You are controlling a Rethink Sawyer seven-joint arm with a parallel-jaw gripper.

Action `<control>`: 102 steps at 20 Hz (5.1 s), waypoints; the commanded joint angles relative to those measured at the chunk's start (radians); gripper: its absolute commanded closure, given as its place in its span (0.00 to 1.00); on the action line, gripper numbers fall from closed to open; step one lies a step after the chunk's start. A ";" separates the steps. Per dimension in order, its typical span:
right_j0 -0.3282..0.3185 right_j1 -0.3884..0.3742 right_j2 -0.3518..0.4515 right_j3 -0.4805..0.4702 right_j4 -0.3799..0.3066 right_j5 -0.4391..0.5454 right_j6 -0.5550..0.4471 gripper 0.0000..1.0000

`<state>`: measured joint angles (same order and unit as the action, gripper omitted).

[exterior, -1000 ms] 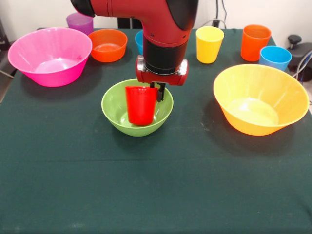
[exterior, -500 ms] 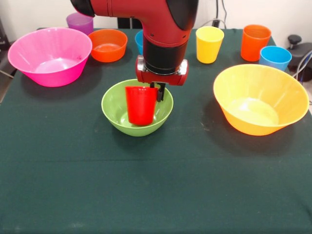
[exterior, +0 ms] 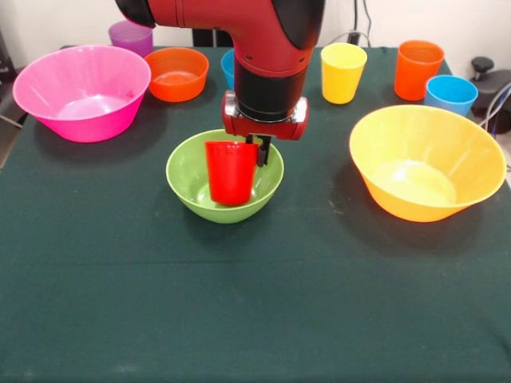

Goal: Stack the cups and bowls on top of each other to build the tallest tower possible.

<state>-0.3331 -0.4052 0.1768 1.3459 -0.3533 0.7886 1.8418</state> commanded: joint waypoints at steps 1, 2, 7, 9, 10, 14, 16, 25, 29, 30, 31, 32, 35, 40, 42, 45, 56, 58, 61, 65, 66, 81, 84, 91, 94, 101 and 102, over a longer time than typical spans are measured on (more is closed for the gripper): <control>0.014 0.066 0.012 0.009 -0.074 -0.062 -0.021 1.00; 0.013 0.065 0.012 0.010 -0.074 -0.063 -0.020 1.00; 0.013 0.066 0.012 0.009 -0.074 -0.063 -0.022 1.00; 0.015 0.066 0.010 0.009 -0.077 -0.068 -0.019 1.00; 0.016 0.066 0.008 0.009 -0.078 -0.068 -0.017 1.00; 0.017 0.066 0.008 0.008 -0.078 -0.065 -0.018 1.00; 0.017 0.067 0.008 0.008 -0.078 -0.064 -0.019 1.00; 0.018 0.068 0.009 0.003 -0.078 -0.059 -0.022 1.00; 0.013 0.065 0.014 -0.004 -0.070 -0.031 -0.036 1.00; 0.013 0.064 0.015 -0.005 -0.068 -0.025 -0.037 1.00; 0.013 0.063 0.016 -0.006 -0.065 -0.020 -0.037 1.00; 0.012 0.063 0.016 -0.007 -0.064 -0.017 -0.039 1.00; 0.012 0.062 0.017 -0.008 -0.063 -0.013 -0.041 1.00; 0.010 0.066 0.021 -0.012 -0.063 -0.015 -0.045 1.00; 0.012 0.066 0.019 -0.011 -0.065 -0.019 -0.042 1.00; 0.013 0.064 0.018 -0.008 -0.065 -0.022 -0.038 1.00; 0.015 0.064 0.015 -0.003 -0.067 -0.036 -0.029 1.00; 0.019 0.064 0.011 -0.005 -0.070 -0.039 -0.024 1.00; 0.018 0.065 0.013 -0.006 -0.069 -0.037 -0.026 0.00; 0.019 0.066 0.013 -0.007 -0.070 -0.036 -0.027 0.00; 0.019 0.066 0.012 -0.008 -0.070 -0.036 -0.028 0.00; 0.008 0.006 0.023 0.032 -0.044 0.003 -0.056 0.00; -0.013 -0.096 0.049 0.077 0.000 0.096 -0.104 0.00; -0.032 -0.340 0.077 0.160 0.083 0.289 -0.157 0.00; -0.031 -0.383 0.079 0.166 0.094 0.319 -0.151 0.00; -0.043 -0.422 0.077 0.227 0.101 0.304 -0.143 0.00; -0.047 -0.428 0.077 0.236 0.102 0.301 -0.147 0.00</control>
<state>-0.3667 -0.7869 0.1722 1.4535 -0.2561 1.0363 1.8418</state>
